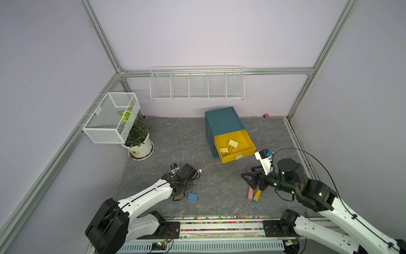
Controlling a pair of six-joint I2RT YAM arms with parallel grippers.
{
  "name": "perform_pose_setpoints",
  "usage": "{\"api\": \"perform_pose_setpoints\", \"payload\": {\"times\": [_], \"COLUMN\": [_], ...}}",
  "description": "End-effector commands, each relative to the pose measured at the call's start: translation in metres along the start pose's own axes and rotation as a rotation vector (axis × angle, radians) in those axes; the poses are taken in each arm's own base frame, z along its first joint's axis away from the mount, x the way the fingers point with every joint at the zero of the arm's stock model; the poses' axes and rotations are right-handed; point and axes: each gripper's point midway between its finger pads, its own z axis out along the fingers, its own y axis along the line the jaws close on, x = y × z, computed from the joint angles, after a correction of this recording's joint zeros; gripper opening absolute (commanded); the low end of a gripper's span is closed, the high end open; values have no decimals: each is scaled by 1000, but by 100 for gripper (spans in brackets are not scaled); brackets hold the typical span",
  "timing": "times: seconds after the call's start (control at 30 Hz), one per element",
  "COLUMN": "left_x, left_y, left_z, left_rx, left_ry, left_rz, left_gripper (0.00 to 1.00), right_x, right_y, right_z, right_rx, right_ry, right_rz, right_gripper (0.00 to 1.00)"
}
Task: Put the binder clips in the drawer according to color
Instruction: Pick up the binder clip at the center of the board, then place the binder clip in the drawer.
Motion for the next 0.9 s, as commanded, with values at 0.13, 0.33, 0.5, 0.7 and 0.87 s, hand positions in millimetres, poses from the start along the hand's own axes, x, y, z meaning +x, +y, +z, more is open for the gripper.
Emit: {"api": "perform_pose_setpoints", "payload": {"times": [0.13,0.33,0.5,0.7,0.87], "left_x": [-40,-90,-124,-132,-123], "left_y": [-46,-123,-201,-289,-337], "left_z": [-61,-123,-163,-183,-165], "left_rx": [155,347,457,544,528], "left_ry": [-84,-191,-258,-319,-324], "left_rz": [23,123,284,505,680], "left_gripper": [51,51,51,50,49], "right_x": [0,3,1,-2,-1], "right_y": [-3,-16,-27,-34,-39], "right_z": [1,-4,-11,-23,-30], "right_rx": [10,84,143,181,207], "right_ry": [-19,-11,-41,-83,-96], "right_rz": [5,11,34,50,56], "right_gripper": [79,78,78,78,78]}}
